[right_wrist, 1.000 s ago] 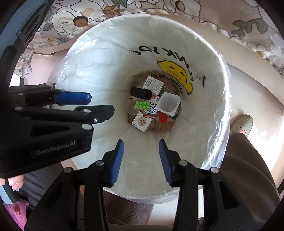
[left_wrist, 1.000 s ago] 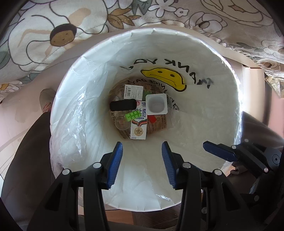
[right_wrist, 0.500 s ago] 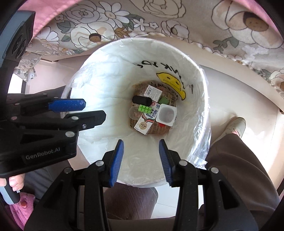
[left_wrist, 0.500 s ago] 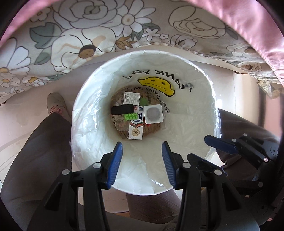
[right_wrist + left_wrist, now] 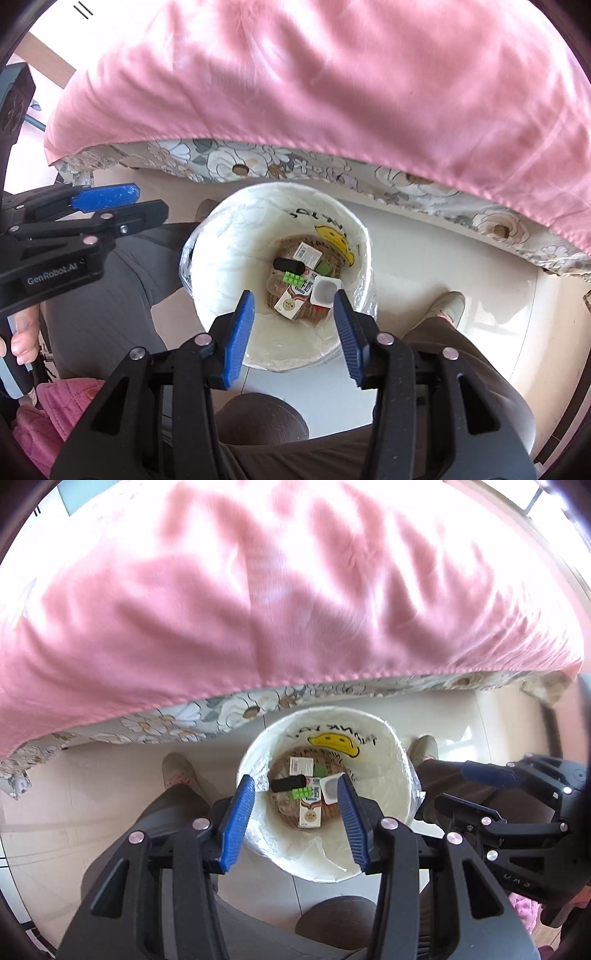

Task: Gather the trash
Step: 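Move both open tools up and away from the bin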

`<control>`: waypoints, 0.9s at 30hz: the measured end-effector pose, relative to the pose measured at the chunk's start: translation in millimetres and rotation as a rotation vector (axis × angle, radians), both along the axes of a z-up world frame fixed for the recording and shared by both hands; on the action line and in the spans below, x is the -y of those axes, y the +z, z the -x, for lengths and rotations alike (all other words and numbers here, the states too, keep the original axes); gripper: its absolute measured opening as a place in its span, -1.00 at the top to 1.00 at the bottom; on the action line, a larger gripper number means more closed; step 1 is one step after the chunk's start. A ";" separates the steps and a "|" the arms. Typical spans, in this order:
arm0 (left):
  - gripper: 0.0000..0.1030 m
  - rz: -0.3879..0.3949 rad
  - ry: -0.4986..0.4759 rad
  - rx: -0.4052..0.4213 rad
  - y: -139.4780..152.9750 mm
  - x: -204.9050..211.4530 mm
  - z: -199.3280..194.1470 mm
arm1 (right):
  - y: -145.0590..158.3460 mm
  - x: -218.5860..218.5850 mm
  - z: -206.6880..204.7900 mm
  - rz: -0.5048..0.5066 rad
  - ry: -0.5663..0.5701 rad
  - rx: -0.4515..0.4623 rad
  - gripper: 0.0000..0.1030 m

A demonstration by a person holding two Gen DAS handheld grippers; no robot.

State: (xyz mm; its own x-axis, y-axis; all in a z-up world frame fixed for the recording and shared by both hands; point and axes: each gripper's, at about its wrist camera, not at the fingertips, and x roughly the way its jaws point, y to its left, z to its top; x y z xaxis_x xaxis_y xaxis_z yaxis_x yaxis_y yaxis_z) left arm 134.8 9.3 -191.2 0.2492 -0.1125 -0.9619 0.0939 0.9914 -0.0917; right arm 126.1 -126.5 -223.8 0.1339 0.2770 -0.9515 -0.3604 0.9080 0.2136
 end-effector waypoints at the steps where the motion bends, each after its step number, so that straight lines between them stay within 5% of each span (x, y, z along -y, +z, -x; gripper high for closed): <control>1: -0.07 -0.003 -0.001 0.025 11.4 -0.5 2.5 | 8.7 3.0 1.5 -0.006 -0.009 0.018 0.11; 9: -0.25 0.005 -0.021 0.185 86.1 0.6 34.7 | 80.8 17.9 27.5 -0.050 -0.028 0.168 -0.12; 17: -0.64 -0.041 -0.065 0.359 153.9 9.0 83.5 | 150.3 19.9 68.0 -0.050 -0.026 0.342 -0.38; 27: -0.78 -0.125 -0.031 0.484 185.2 10.9 123.0 | 195.1 22.4 124.2 0.040 -0.130 0.568 -0.62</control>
State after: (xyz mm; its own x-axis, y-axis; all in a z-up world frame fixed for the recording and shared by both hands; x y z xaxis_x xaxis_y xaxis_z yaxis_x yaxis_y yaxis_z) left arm 11.8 -1.7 -6.0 0.6688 -0.0187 -0.7432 0.1262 0.9880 0.0887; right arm 1.8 -148.8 -28.7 0.6570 0.1898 -0.7296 -0.2936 0.9558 -0.0157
